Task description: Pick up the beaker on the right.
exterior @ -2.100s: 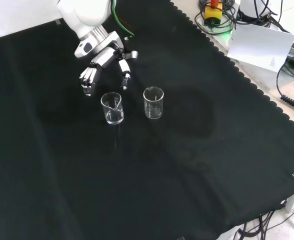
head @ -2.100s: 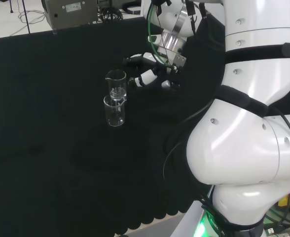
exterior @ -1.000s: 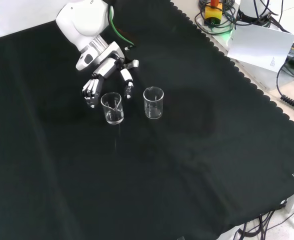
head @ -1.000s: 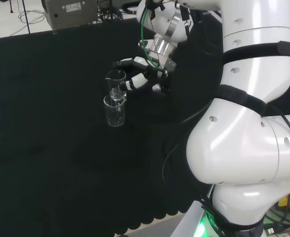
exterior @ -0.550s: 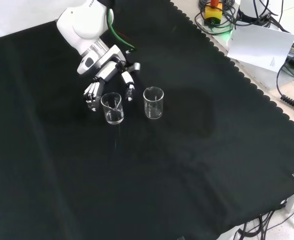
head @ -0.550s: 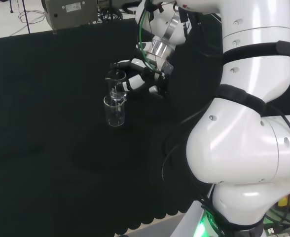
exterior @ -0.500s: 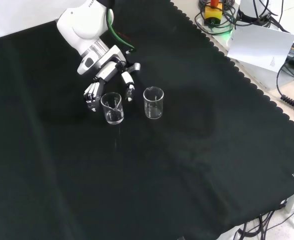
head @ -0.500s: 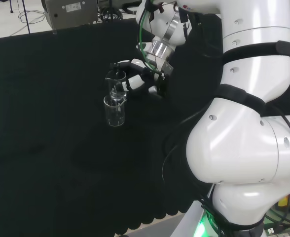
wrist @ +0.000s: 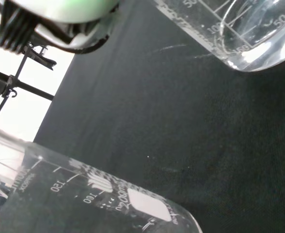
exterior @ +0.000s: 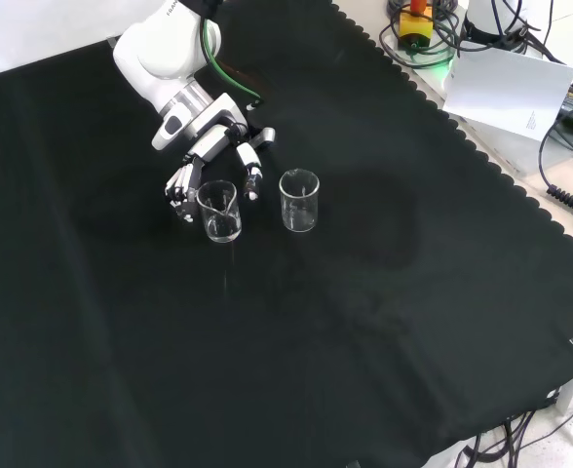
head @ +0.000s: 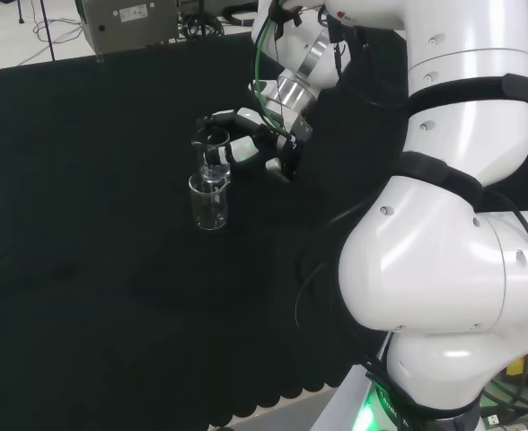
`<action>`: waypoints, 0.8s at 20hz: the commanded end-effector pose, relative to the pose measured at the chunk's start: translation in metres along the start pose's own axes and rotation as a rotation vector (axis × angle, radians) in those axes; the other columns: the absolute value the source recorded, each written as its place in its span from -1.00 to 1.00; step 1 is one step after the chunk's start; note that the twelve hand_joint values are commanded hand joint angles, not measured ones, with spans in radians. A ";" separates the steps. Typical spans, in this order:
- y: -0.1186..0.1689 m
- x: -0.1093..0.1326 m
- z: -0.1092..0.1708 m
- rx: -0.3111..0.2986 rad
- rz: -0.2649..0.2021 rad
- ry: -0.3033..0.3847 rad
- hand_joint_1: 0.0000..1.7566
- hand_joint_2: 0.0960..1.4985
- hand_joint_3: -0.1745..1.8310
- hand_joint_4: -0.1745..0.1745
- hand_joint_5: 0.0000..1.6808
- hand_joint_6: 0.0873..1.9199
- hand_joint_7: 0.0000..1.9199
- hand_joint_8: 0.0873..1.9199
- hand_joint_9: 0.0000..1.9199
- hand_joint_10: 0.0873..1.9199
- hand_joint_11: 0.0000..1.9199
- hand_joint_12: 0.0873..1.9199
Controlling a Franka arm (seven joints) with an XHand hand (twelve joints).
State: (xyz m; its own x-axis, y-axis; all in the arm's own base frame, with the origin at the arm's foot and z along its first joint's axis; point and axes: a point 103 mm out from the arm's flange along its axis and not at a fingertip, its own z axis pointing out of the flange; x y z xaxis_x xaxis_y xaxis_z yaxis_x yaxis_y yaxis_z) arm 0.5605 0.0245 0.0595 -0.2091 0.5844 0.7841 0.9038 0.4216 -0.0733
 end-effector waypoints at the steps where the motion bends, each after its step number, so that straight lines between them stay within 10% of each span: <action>1: -0.002 -0.010 -0.005 -0.004 -0.004 0.001 0.03 -0.41 -0.23 -0.22 -0.45 -0.69 -0.63 -0.32 -0.46 -0.43 -0.90 0.43; 16: 0.000 -0.017 0.000 -0.015 -0.010 -0.006 0.09 -0.42 -0.21 -0.21 -0.55 -0.46 -0.65 -0.30 -0.48 -0.42 -0.89 0.43</action>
State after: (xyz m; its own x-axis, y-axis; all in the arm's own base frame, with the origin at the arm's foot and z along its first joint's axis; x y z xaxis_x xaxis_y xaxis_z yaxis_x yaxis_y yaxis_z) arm 0.5650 0.0105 0.0461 -0.2158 0.5893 0.7786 0.9108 0.4089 -0.0571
